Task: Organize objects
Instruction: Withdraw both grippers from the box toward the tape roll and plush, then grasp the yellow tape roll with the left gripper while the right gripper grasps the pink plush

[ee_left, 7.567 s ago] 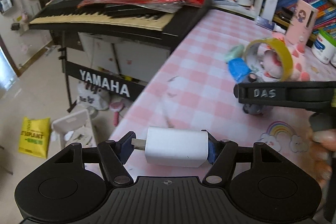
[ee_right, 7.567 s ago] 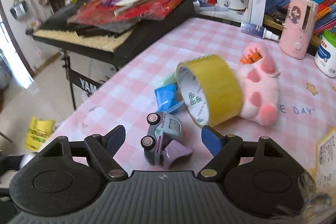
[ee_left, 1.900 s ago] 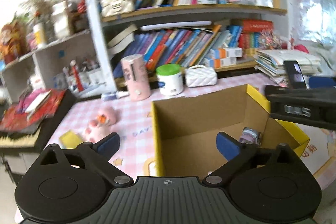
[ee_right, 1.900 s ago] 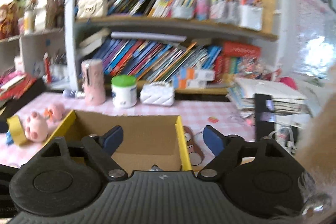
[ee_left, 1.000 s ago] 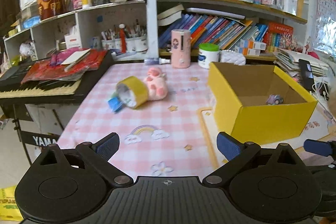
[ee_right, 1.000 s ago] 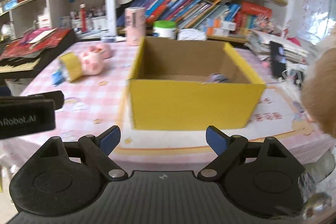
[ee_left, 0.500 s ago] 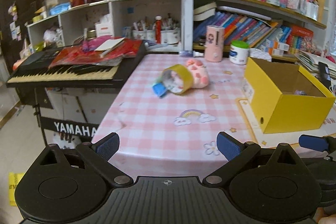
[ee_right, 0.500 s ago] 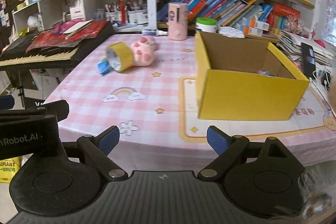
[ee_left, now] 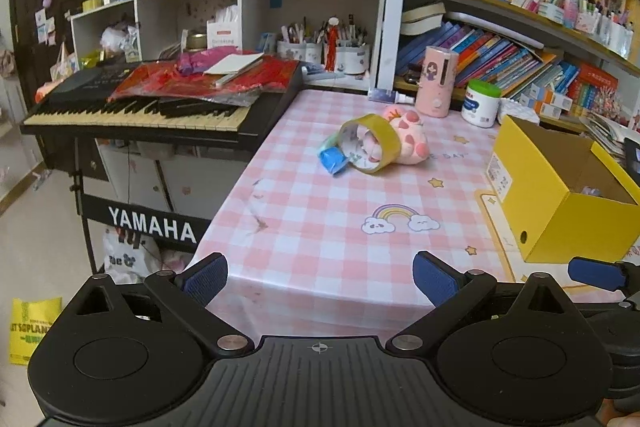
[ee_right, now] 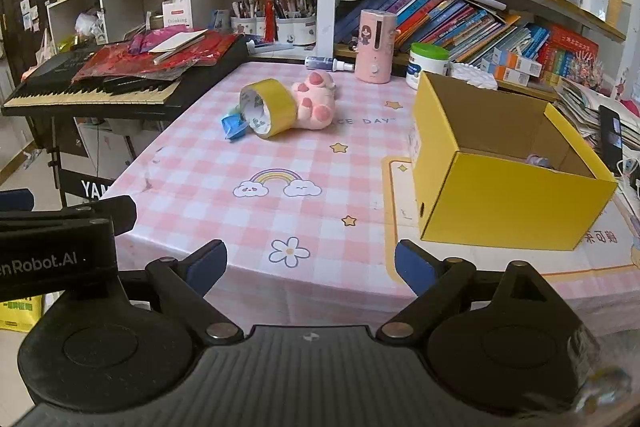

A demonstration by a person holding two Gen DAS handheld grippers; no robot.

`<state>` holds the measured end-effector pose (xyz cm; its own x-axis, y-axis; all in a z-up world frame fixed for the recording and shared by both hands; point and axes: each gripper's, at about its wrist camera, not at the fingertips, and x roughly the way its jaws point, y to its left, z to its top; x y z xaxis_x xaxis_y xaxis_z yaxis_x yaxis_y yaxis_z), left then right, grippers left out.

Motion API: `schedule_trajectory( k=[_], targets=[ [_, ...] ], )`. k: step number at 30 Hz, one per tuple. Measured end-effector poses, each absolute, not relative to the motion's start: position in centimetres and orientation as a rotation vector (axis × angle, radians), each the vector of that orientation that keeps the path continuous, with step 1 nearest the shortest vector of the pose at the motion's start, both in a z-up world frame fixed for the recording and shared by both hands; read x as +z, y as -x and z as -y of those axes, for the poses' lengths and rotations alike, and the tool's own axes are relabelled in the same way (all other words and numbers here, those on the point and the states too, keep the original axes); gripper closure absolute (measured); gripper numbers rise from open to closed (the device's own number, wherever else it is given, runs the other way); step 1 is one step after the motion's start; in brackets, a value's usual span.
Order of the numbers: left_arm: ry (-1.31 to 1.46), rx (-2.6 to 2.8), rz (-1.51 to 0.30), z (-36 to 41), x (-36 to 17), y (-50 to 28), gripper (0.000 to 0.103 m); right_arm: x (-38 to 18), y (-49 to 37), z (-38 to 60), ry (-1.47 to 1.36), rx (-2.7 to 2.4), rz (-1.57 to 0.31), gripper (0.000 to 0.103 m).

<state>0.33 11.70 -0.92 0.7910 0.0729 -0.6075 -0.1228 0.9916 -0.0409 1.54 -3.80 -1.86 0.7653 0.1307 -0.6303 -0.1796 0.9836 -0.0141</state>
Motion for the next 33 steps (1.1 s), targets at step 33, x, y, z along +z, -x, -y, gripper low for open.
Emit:
schedule_trajectory(
  k=[33],
  targets=[
    [0.186,0.224,-0.729,-13.1,-2.5,-18.4,0.005,-4.1,-23.3,3.4,0.09,0.27,-0.737,0.018]
  ],
)
